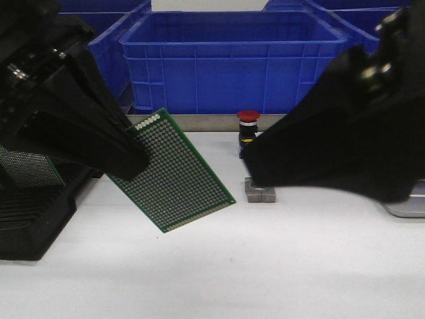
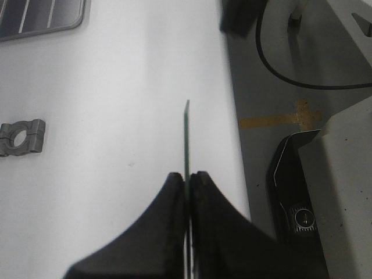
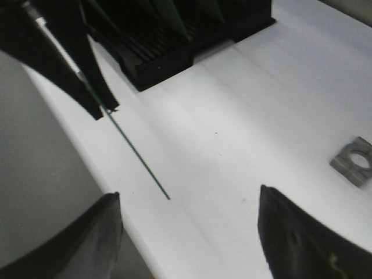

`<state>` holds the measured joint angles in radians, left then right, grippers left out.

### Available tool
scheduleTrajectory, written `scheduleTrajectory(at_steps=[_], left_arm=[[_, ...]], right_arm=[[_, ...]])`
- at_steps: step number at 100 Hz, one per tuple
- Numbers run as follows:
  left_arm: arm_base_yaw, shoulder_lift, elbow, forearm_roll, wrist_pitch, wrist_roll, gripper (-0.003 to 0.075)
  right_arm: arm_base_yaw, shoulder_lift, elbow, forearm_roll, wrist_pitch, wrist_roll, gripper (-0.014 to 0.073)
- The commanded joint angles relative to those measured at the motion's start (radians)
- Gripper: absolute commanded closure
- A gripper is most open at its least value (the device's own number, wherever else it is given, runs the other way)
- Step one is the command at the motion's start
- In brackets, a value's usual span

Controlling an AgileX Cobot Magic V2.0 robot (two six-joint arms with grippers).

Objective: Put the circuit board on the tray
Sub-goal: 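Grasp the board's lower edge with the right gripper, then release the left gripper and carry the board toward the steel tray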

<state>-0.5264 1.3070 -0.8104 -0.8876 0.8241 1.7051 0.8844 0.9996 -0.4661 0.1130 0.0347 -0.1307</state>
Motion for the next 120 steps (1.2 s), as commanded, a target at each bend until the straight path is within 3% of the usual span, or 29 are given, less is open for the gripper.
scheduleTrajectory(at_steps=[1,52,58,69,78,82,91,108,120], left_arm=[[-0.008,-0.022,-0.026,-0.06,-0.001,-0.01,0.0741],[-0.008,-0.022,-0.026,-0.06,-0.001,-0.01,0.0741],[-0.008,-0.022,-0.026,-0.06,-0.001,-0.01,0.0741],[-0.008,-0.022,-0.026,-0.06,-0.006,-0.01,0.074],[-0.008,-0.022,-0.026,-0.06,-0.008,-0.01,0.0736],[-0.008,-0.022,-0.026,-0.06,-0.008,-0.01,0.0722],[-0.008,-0.022,-0.026,-0.06,-0.008,-0.01,0.0619],[-0.008,-0.022,-0.026,-0.06,-0.073,-0.01,0.0272],[-0.006,-0.033,-0.026,-0.047,-0.17,-0.01,0.0182]], right_arm=[[0.042,0.052,-0.047,-0.045,-0.107,-0.013,0.0104],[0.072,0.284,-0.216,-0.062,-0.094,-0.013,0.0127],[0.072,0.284,-0.216,-0.062,-0.086,-0.013,0.0195],[0.072,0.284,-0.216,-0.062,-0.082,-0.013,0.0466],[0.072,0.284,-0.216,-0.062,-0.082,-0.013,0.0636],[0.072,0.284,-0.216,-0.062,-0.082,-0.012,0.0667],[0.072,0.284,-0.216,-0.062,-0.082,-0.012,0.0663],[0.069,0.284,-0.216,-0.061,-0.081,-0.011,0.0663],[0.03,0.284,-0.216,-0.044,-0.035,-0.01,0.0663]])
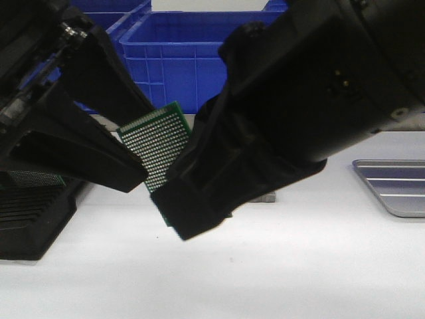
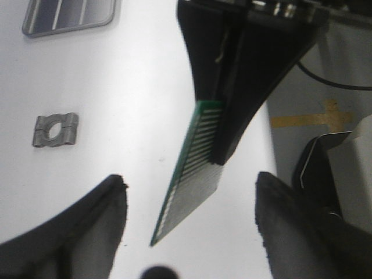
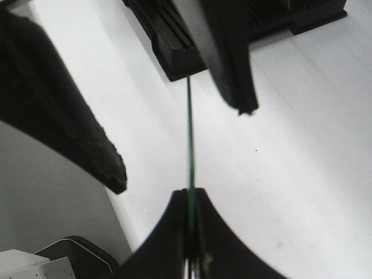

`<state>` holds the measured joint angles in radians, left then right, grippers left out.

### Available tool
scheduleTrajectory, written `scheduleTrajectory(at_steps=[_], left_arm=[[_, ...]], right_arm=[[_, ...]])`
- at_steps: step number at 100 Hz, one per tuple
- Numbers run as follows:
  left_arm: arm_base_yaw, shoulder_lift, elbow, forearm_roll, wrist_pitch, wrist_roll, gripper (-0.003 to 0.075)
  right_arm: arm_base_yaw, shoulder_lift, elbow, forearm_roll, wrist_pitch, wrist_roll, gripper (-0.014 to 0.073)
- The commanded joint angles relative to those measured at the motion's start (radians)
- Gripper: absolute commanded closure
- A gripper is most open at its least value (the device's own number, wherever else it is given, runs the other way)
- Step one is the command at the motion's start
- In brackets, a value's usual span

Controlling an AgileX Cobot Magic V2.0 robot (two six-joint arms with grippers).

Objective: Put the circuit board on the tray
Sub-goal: 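Release the left gripper and carry the board toward the steel tray, then lower the board onto the steel tray and open the right gripper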

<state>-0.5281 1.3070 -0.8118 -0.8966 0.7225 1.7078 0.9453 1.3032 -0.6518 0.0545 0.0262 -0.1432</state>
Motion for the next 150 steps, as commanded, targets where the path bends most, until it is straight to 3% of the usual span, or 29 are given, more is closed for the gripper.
scheduleTrajectory(at_steps=[1,15,39,66,83,135,150], left_arm=[[-0.002,-0.036,-0.024,-0.038,-0.082,-0.013,0.0183],[0.023,-0.065,-0.024,-0.044,-0.201,-0.013,0.0184],[0.04,-0.076,-0.024,-0.051,-0.209,-0.027,0.0184],[0.04,-0.076,-0.024,-0.069,-0.209,-0.027,0.0184],[0.04,-0.076,-0.024,-0.069,-0.209,-0.027,0.0184],[0.04,-0.069,-0.024,-0.069,-0.209,-0.027,0.0186],[0.04,-0.069,-0.024,-0.069,-0.209,-0.027,0.0186]], right_arm=[[-0.041,-0.02,-0.03,0.017,-0.026,0.003,0.0663],[-0.176,-0.02,-0.03,0.106,0.064,0.011,0.0663],[-0.472,-0.02,-0.035,0.209,0.152,0.011,0.0663],[-0.839,-0.019,-0.069,0.211,0.216,0.011,0.0663],[-1.004,0.012,-0.074,0.195,0.211,0.011,0.0663],[-1.028,0.204,-0.08,0.192,-0.006,0.011,0.0663],[-1.028,0.246,-0.143,0.192,0.057,0.011,0.0663]])
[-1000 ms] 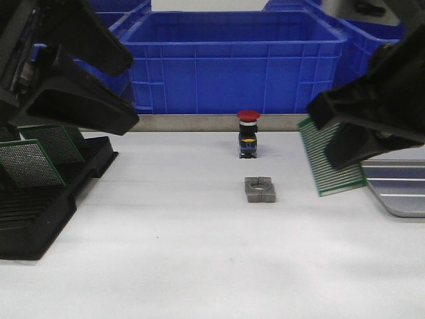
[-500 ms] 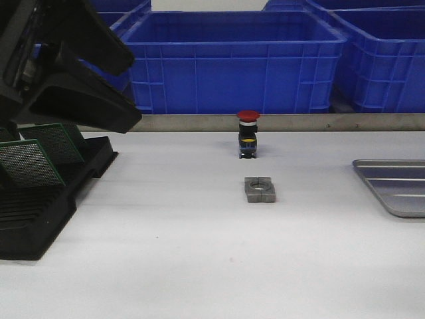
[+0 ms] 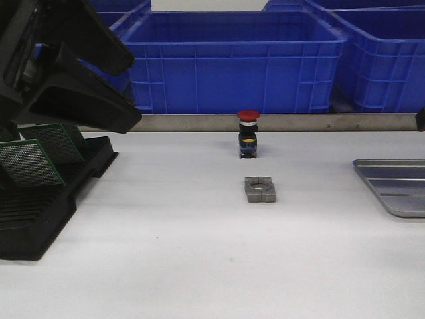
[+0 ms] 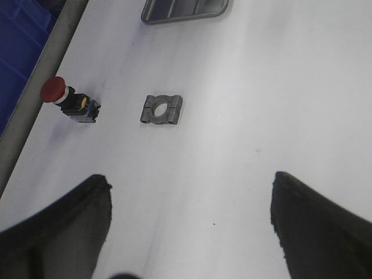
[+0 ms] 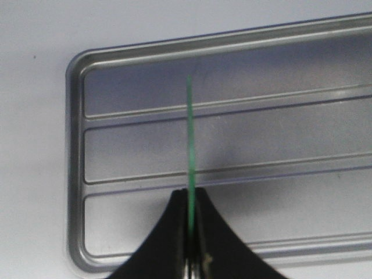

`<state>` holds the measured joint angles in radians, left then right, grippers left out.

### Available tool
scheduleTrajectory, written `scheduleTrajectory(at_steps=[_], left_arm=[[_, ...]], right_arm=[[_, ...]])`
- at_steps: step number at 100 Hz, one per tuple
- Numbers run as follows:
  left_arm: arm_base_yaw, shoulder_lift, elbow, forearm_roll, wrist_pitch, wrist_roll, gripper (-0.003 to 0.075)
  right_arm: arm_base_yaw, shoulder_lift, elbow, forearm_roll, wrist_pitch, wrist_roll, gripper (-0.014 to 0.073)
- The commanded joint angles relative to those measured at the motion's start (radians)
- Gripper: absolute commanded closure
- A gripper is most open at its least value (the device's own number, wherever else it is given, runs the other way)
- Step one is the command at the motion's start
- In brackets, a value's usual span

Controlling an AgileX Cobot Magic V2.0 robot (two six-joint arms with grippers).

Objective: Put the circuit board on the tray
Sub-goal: 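Lower the board onto the steel tray and open the right gripper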

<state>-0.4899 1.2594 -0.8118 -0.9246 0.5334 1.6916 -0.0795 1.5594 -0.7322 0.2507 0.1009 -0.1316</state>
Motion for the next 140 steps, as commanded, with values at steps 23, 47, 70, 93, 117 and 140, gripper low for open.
scheduleTrajectory(at_steps=[23,47,70,93,117,140], left_arm=[[0.002,-0.021,-0.024,-0.041,-0.02,-0.01,0.0186],[0.002,-0.021,-0.024,-0.041,-0.02,-0.01,0.0186],[0.002,-0.021,-0.024,-0.041,-0.02,-0.012,0.0186],[0.01,-0.021,-0.024,-0.041,-0.036,-0.028,0.0186],[0.143,-0.027,-0.024,-0.03,0.058,-0.174,0.0186],[0.271,-0.027,-0.024,0.142,0.09,-0.174,0.0185]], right_arm=[[-0.003,0.064,-0.19,0.001,0.172,0.0,0.0475],[-0.004,0.069,-0.209,0.003,0.195,0.0,0.0041],[-0.008,-0.009,-0.208,-0.008,0.196,0.0,0.0077],[-0.001,-0.135,-0.198,-0.008,0.221,0.0,0.0077],[0.007,-0.306,-0.11,-0.021,0.204,-0.024,0.0077],[0.007,-0.406,-0.098,-0.019,0.219,-0.024,0.0077]])
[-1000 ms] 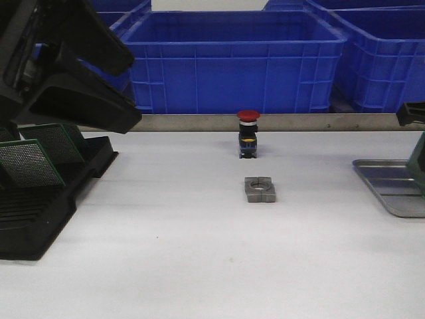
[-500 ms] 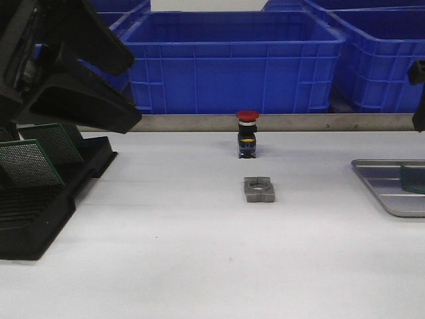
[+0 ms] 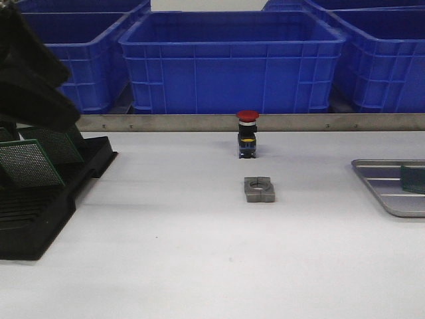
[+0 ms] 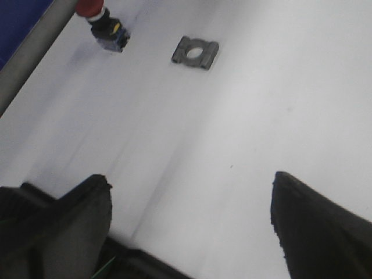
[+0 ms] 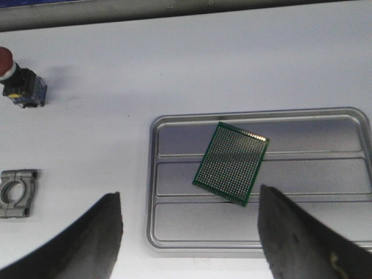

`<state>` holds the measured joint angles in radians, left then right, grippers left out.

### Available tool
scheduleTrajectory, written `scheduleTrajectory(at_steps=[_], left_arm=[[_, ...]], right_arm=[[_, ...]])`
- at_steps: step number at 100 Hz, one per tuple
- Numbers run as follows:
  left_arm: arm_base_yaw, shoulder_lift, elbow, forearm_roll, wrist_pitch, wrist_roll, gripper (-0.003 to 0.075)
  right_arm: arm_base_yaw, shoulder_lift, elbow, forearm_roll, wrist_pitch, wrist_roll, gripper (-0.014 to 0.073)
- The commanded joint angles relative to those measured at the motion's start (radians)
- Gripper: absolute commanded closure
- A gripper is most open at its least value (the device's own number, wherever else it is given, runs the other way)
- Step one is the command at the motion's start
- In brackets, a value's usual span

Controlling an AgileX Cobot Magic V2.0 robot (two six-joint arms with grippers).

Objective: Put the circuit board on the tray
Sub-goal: 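Lower the board onto the steel tray and open the right gripper, then lower the left gripper onto another green board in the rack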

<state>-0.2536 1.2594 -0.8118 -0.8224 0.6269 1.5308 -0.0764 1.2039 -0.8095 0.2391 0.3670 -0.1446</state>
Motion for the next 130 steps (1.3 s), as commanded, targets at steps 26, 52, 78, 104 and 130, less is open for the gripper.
scheduleTrajectory(at_steps=[26,52,78,104,130], left_arm=[[0.101,-0.013,-0.024,0.184,-0.044,-0.014,0.0188],[0.139,0.082,-0.024,0.215,-0.102,-0.003,0.0188],[0.137,0.166,-0.035,0.217,-0.177,0.026,0.0188],[0.137,0.239,-0.087,0.217,-0.171,0.026,0.0192],[0.137,0.258,-0.094,0.217,-0.175,0.026,0.0436]], right_arm=[[0.004,-0.07,-0.021,-0.007,-0.049,-0.011,0.0077],[0.004,-0.07,-0.021,-0.007,-0.039,-0.011,0.0077],[0.004,-0.07,-0.021,-0.007,-0.039,-0.011,0.0078],[0.004,-0.07,-0.021,-0.007,-0.039,-0.011,0.0078],[0.004,-0.07,-0.021,-0.007,-0.039,-0.011,0.0078]])
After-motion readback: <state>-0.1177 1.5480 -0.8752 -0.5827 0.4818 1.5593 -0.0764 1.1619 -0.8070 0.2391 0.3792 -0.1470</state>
